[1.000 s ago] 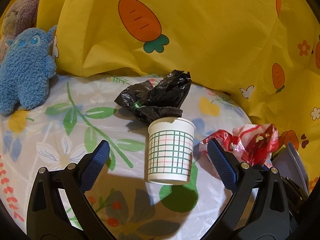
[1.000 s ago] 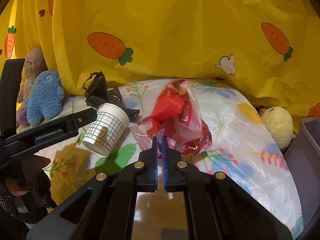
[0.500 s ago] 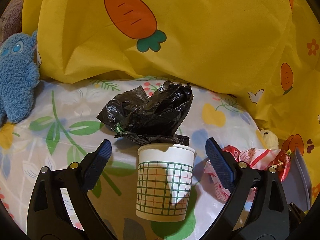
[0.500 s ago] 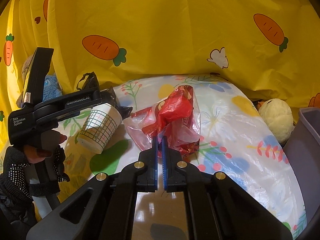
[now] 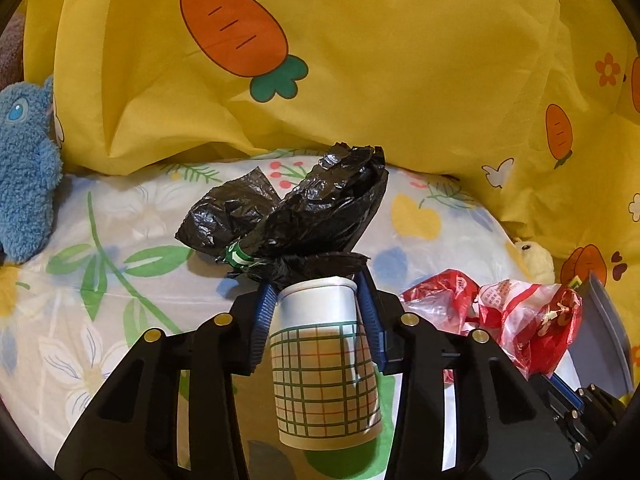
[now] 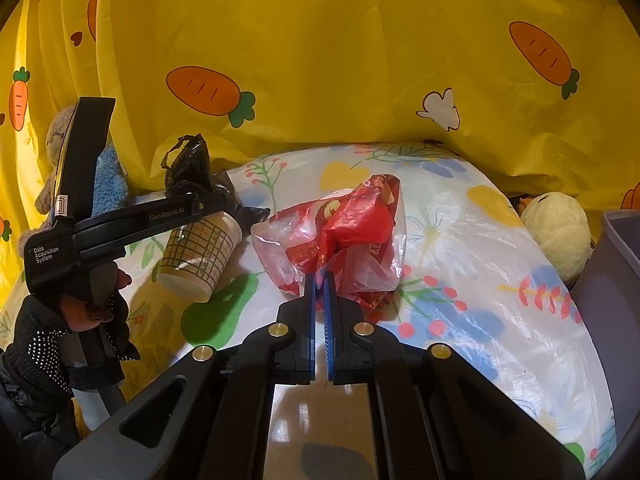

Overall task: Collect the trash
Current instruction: 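Lift and carry the red bag and grid cup over the grey bin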

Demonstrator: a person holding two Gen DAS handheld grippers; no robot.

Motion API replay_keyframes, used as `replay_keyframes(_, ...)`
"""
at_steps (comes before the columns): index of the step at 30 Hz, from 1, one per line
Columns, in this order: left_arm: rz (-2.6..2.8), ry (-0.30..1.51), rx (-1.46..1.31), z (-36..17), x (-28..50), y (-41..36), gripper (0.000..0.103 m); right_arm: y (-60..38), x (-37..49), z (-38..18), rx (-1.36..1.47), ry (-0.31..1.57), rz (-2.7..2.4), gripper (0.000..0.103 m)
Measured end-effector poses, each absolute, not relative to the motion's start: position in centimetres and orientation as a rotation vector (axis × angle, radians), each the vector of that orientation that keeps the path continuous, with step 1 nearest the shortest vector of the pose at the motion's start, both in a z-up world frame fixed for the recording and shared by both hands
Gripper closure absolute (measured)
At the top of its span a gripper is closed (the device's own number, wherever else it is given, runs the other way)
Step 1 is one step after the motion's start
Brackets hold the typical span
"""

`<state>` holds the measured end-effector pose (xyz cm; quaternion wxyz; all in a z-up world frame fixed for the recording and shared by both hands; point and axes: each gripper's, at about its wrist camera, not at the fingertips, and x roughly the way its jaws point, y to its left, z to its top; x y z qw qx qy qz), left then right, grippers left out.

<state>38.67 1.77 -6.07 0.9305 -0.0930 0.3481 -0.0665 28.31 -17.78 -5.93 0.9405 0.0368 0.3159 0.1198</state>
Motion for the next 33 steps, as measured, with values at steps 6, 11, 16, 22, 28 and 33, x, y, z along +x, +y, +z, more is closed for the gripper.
replay_keyframes(6, -0.157, 0.714, -0.196, -6.2, 37.9, 1.7, 0.068, -18.2, 28.0, -5.7, 0.073, 0.642, 0.232, 0.098)
replay_keyframes(11, -0.186, 0.724, -0.219, -6.2, 37.1, 1.8, 0.068, -18.9, 27.6, -5.4, 0.079, 0.639, 0.217, 0.098)
replay_keyframes(16, -0.222, 0.726, -0.22, -6.1, 35.9, 1.0, 0.069, -19.5, 26.6, -5.2, 0.08, 0.627, 0.213, 0.1)
replay_keyframes(22, -0.237, 0.708, -0.213, -5.5, 34.4, 0.8, 0.069, -20.6, 25.4, -4.5, 0.088, 0.604, 0.2, 0.102)
replay_keyframes(28, -0.256, 0.713, -0.231, -5.5, 32.9, 1.1, 0.069, -21.7, 24.2, -4.1, 0.096, 0.588, 0.193, 0.102)
replay_keyframes(33, -0.275, 0.734, -0.227, -5.8, 31.7, 0.8, 0.069, -22.2, 23.5, -4.1, 0.105, 0.583, 0.19, 0.102)
